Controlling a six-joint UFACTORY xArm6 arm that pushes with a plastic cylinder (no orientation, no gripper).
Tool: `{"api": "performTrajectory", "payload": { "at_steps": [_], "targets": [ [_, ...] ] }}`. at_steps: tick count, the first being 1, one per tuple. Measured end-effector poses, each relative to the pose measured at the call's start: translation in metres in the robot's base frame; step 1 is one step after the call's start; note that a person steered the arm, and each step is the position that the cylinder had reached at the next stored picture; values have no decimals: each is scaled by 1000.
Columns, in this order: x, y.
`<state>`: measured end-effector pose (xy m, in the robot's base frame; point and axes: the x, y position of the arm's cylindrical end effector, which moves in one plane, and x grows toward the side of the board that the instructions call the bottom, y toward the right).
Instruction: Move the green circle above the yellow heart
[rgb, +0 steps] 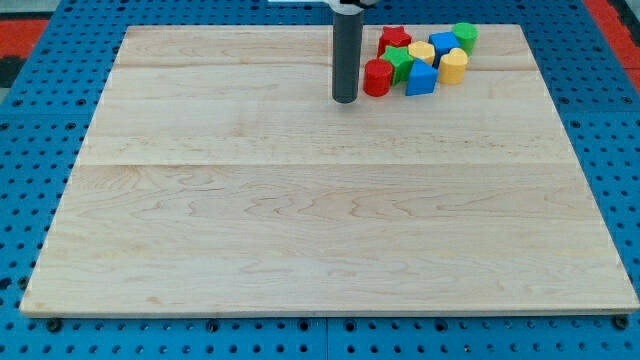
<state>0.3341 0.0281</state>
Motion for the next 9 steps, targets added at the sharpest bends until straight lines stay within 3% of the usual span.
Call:
{"api": "performTrajectory", "payload": {
  "at_steps": [3, 5, 6, 7, 8, 9],
  "targets": [
    [0, 6],
    [20, 116],
    [-19, 204],
    [-94, 237],
    [-143, 262],
    [-134, 230]
  ]
}}
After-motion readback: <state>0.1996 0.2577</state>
